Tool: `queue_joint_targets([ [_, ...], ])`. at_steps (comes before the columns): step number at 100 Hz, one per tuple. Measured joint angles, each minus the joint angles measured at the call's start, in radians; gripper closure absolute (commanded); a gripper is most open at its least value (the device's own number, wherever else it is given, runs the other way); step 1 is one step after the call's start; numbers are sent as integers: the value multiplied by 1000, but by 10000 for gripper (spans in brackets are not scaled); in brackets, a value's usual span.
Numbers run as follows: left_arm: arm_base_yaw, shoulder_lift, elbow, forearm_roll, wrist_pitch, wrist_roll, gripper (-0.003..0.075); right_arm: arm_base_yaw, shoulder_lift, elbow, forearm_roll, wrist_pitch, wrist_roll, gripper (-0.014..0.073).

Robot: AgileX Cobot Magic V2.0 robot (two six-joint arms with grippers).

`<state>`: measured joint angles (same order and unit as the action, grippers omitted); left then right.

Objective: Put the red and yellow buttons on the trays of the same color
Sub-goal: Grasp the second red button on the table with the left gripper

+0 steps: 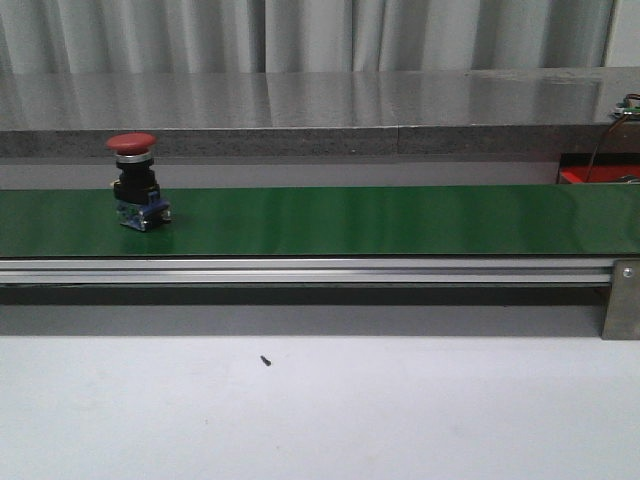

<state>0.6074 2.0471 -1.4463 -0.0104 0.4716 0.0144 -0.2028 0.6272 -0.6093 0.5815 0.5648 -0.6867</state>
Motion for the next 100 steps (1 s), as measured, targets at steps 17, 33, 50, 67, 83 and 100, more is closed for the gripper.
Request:
queue_joint_targets([
  [17,0,-32,-1,-28,56,0,658,0,0,0,0,0,0,662],
  [33,-5,-124,-1,-71,97,0,657,0,0,0,0,0,0,662],
  [50,-58,-234,-1,-79,153,0,657,0,0,0,0,0,0,662],
  [67,-159,-305,-1,-83,207,0,657,0,0,0,0,0,0,662],
  [83,-256,-321,-1,-87,236,2,657,0,0,0,0,0,0,662],
  [100,-341,-321,22,-87,237,2,657,0,0,0,0,0,0,662],
])
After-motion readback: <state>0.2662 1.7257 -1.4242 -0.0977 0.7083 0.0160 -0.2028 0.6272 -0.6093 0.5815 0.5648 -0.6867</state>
